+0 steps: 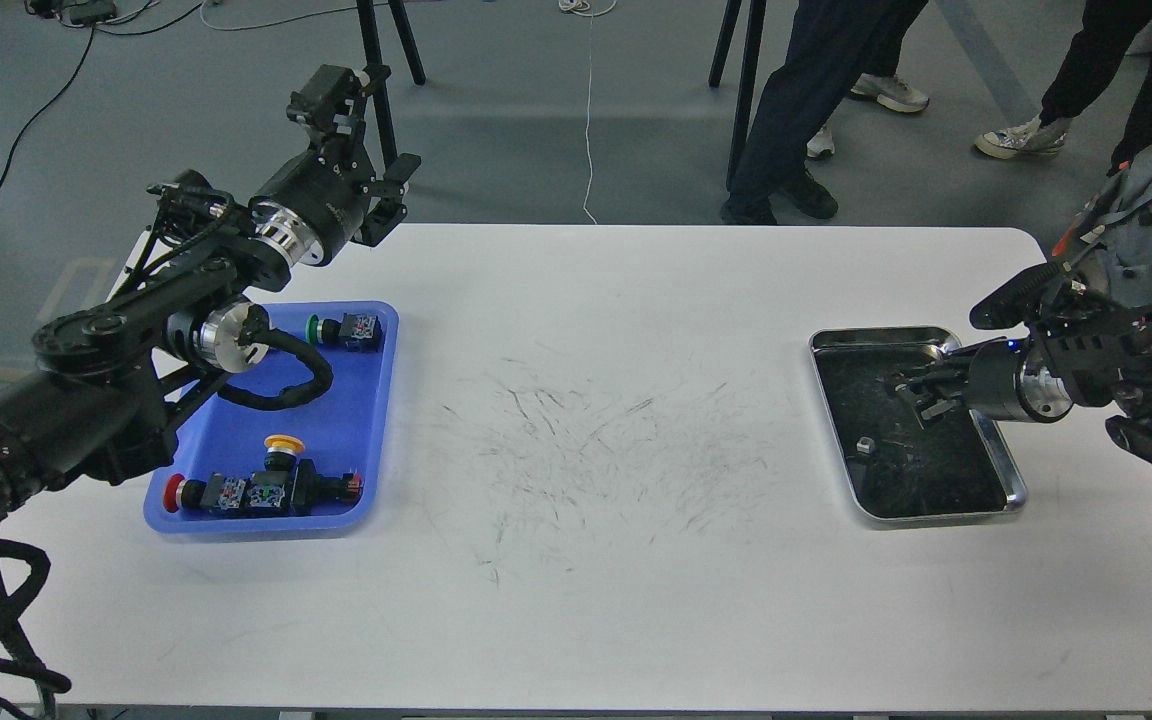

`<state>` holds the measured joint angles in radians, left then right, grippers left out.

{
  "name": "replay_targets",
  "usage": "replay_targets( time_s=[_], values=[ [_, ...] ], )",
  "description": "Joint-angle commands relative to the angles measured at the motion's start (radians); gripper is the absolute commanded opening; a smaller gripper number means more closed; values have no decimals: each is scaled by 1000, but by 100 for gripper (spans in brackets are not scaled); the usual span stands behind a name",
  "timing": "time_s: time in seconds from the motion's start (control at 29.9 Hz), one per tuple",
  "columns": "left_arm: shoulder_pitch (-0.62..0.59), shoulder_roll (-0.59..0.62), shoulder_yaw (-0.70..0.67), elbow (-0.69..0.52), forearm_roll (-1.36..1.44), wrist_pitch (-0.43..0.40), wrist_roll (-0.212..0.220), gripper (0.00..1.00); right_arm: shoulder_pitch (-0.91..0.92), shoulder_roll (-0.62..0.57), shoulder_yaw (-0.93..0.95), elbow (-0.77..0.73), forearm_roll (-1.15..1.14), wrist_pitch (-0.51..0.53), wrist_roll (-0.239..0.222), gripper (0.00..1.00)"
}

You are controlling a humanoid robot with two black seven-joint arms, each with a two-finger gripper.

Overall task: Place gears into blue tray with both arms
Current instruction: 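Carry the gear with the right gripper toward the table center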

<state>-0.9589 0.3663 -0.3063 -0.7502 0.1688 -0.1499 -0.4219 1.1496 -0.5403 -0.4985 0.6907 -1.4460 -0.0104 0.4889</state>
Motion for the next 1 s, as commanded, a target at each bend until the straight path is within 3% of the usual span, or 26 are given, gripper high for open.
replay_targets(
  time_s=[0.0, 0.17, 0.33, 0.6, 0.84, 0.97],
  values=[
    [3, 6, -1, -1, 0, 1, 0, 100, 1, 8, 115, 29, 6, -34, 0, 1],
    [11, 42, -1, -12, -3, -2, 2, 100, -5, 55, 254, 70, 7, -62, 0, 1],
    [25, 66, -14, -20, -54, -28, 12, 100, -7, 144, 278, 78, 7, -92, 0, 1],
    [43, 69, -11, -29, -54, -99, 49, 100, -56, 313, 264, 82, -1, -206, 0, 1],
    [58, 82, -14, -31, -60, -160, 95, 100, -99, 413, 261, 90, -10, -235, 0, 1],
    [69, 85, -14, -34, -60, -195, 98, 100, -107, 474, 203, 79, -14, -258, 0, 1]
  ],
)
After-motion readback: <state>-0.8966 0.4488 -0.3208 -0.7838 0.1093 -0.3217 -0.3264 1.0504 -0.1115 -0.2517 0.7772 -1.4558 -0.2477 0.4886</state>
